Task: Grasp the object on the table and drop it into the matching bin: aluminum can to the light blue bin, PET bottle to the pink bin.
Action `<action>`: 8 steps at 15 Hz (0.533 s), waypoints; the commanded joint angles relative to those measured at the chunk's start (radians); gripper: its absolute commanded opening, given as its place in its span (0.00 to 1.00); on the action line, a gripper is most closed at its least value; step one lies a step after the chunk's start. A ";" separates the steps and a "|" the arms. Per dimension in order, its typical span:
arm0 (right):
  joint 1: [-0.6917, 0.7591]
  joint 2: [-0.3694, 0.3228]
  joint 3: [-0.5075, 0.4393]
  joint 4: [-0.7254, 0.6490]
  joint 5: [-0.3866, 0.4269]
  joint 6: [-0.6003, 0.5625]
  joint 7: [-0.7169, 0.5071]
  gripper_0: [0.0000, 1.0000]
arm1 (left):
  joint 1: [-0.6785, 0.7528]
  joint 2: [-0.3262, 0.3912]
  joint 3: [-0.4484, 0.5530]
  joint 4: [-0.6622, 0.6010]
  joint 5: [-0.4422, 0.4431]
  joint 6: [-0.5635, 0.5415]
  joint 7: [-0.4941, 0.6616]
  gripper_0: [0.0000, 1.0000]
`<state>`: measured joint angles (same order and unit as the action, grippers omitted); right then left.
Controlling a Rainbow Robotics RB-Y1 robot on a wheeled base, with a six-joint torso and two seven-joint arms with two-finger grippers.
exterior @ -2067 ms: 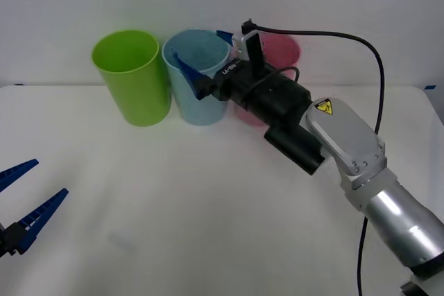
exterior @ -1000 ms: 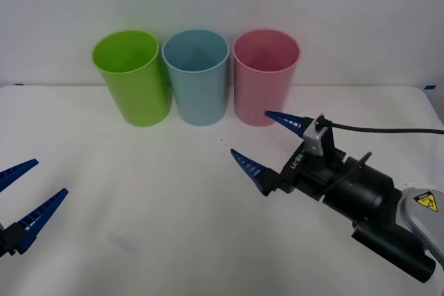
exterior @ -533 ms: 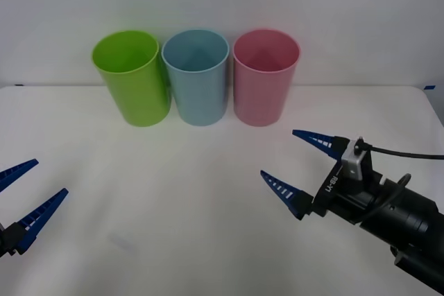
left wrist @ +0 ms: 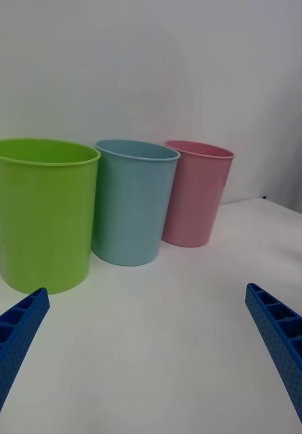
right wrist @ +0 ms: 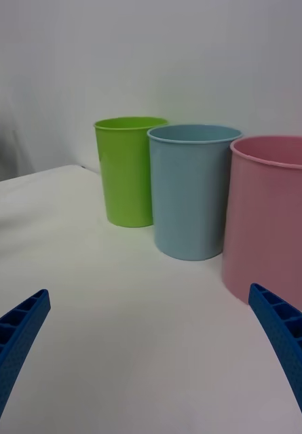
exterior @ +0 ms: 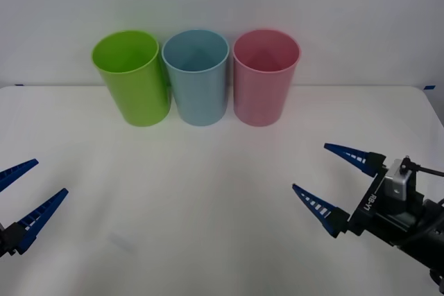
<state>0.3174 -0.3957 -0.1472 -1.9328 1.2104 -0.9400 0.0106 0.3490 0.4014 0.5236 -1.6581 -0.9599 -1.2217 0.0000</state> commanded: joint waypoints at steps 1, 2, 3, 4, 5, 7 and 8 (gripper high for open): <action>0.046 0.008 -0.055 0.002 -0.025 -0.043 0.003 1.00 | 0.000 0.000 0.000 0.000 0.000 0.000 0.000 1.00; 0.066 0.009 -0.072 0.002 -0.034 -0.051 0.005 1.00 | 0.000 0.000 0.000 0.000 0.000 0.000 0.000 1.00; 0.078 0.008 -0.086 0.002 -0.038 -0.056 0.006 1.00 | 0.000 0.000 0.000 0.000 0.000 0.000 0.000 1.00; 0.089 0.008 -0.100 0.002 -0.041 -0.060 0.009 1.00 | 0.000 0.000 0.000 0.000 0.000 0.000 0.000 1.00; 0.100 0.008 -0.112 0.003 -0.048 -0.066 0.012 1.00 | 0.000 0.000 0.000 0.000 0.000 0.000 0.000 1.00; 0.124 0.008 -0.134 0.002 -0.055 -0.080 0.023 1.00 | 0.000 0.000 0.000 0.000 0.000 0.000 0.000 1.00; 0.135 0.008 -0.147 0.003 -0.063 -0.088 0.028 1.00 | 0.000 0.000 0.000 0.000 0.000 0.000 0.000 1.00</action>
<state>0.4444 -0.3879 -0.2848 -1.9308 1.1529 -1.0220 0.0346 0.3491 0.4014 0.5236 -1.6581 -0.9599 -1.2217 0.0000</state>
